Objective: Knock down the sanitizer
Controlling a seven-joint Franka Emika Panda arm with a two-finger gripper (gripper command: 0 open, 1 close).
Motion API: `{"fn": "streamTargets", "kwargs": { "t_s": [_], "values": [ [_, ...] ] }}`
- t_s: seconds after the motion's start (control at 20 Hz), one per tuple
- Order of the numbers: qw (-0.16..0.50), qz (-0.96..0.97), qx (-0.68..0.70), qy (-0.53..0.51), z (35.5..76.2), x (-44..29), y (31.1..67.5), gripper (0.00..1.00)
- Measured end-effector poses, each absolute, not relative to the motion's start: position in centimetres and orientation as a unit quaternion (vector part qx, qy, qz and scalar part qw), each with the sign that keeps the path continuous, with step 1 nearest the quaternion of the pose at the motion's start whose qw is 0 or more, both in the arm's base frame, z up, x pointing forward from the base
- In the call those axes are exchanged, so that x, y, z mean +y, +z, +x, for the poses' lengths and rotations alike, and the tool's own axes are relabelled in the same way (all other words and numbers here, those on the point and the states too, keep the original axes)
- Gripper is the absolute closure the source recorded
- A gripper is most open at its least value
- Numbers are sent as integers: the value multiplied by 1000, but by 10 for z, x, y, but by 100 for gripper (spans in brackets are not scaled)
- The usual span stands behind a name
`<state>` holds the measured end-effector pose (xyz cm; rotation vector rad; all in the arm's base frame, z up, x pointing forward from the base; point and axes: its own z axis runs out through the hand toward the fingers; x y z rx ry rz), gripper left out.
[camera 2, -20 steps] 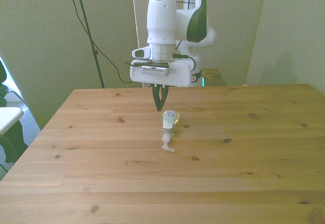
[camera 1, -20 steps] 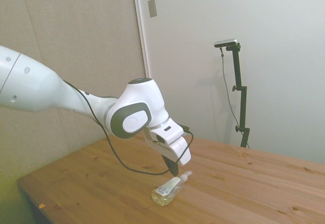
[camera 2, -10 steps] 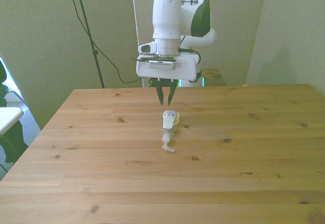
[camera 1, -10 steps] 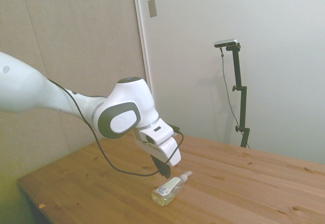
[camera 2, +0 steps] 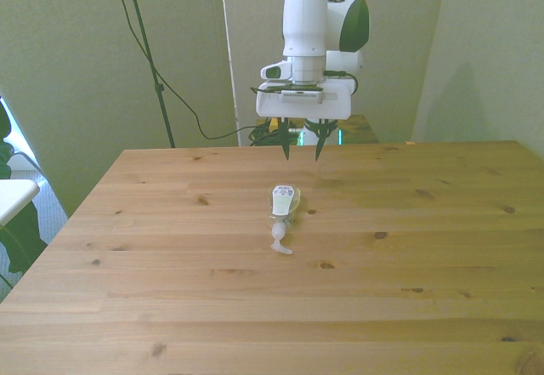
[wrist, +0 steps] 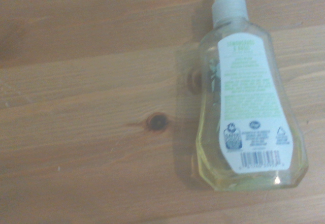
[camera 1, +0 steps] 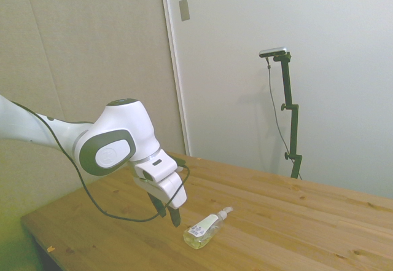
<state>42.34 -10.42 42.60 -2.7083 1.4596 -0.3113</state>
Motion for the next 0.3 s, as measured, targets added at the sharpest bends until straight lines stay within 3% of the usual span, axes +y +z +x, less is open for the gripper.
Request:
{"fn": "streamTargets", "kwargs": {
  "t_s": [0.3],
  "values": [
    [17,-884,458,-89,394,-83,409,0]
  ]
}}
